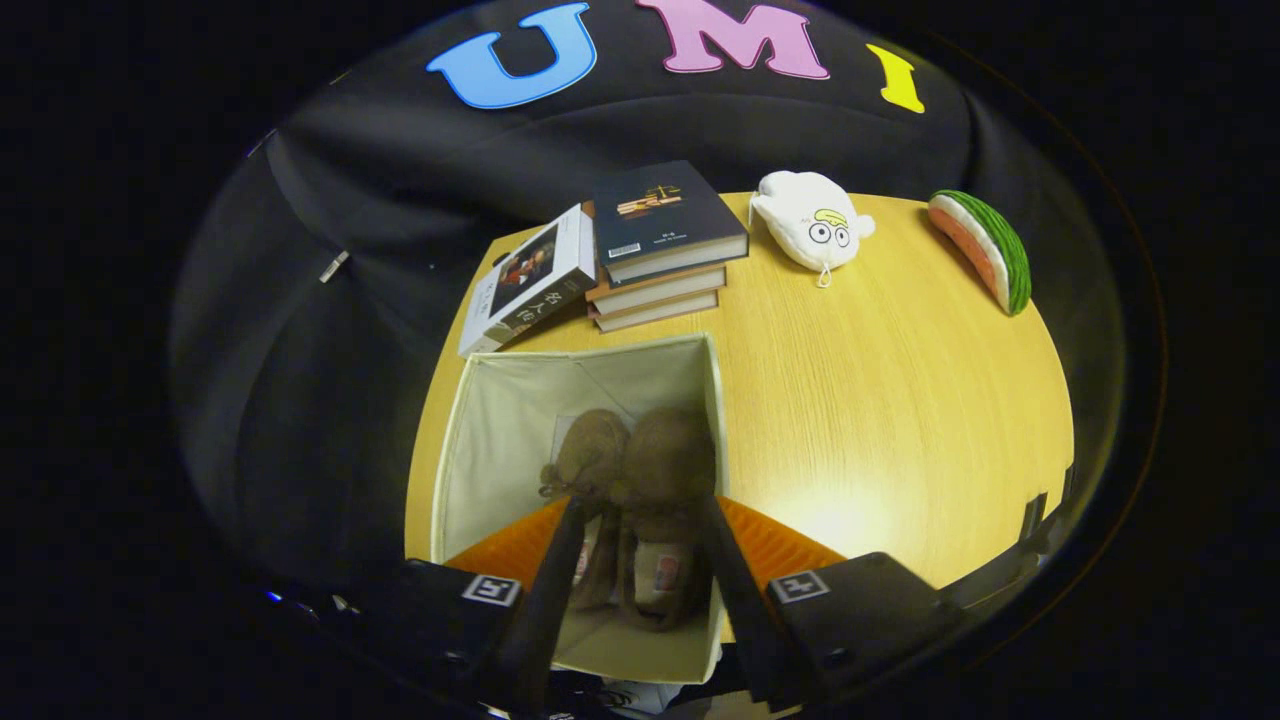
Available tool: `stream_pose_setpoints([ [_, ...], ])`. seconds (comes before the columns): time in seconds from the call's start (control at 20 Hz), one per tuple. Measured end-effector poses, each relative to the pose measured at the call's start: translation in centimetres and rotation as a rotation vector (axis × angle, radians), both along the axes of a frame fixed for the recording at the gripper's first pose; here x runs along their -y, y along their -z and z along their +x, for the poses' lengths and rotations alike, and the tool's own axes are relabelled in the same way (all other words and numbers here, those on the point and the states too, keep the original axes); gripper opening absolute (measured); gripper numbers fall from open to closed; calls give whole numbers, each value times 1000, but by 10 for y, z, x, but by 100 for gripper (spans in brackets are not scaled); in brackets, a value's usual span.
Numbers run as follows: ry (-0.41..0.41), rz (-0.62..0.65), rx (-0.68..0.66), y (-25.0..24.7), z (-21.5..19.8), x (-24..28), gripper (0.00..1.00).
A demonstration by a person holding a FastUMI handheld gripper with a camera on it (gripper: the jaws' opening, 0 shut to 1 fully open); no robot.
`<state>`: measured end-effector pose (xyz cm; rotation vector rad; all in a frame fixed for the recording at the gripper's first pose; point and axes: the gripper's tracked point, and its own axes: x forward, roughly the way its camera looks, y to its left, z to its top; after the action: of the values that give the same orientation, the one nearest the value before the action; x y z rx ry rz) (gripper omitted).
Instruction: Open the storage box then place both shoes into the box .Put the left shoe in first, then the right shoe, with the right side of both shoes facing outward in a uniform manner.
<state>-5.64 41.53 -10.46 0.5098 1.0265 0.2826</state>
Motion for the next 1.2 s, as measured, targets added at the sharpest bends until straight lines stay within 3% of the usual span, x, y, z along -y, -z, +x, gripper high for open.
stream_pose_setpoints([
  [0.1,1,-14,33,-4,1,5,99],
  [0.65,59,-35,294,-36,33,52,99],
  [1.2,201,-169,636,-82,69,209,98],
])
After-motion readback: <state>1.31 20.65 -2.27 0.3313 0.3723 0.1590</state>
